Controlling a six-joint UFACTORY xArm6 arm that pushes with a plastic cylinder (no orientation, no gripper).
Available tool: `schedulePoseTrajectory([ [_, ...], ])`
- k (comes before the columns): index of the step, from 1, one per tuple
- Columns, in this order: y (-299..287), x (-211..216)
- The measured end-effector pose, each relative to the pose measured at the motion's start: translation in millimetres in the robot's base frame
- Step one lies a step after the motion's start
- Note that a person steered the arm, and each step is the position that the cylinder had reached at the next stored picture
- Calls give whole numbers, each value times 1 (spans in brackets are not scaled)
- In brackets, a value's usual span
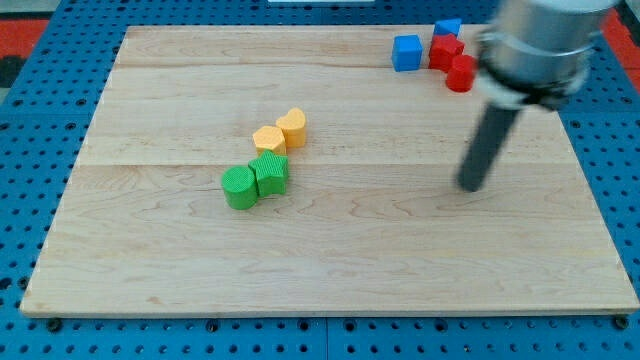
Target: Move your arm closer to the yellow heart
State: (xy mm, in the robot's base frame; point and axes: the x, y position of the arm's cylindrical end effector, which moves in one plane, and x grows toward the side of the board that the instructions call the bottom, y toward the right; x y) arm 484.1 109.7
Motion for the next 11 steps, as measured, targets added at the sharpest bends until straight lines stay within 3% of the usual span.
schedulePoseTrajectory([
  [1,-94,11],
  [2,-110,11],
  [9,-116,-49],
  [11,-128,-142],
])
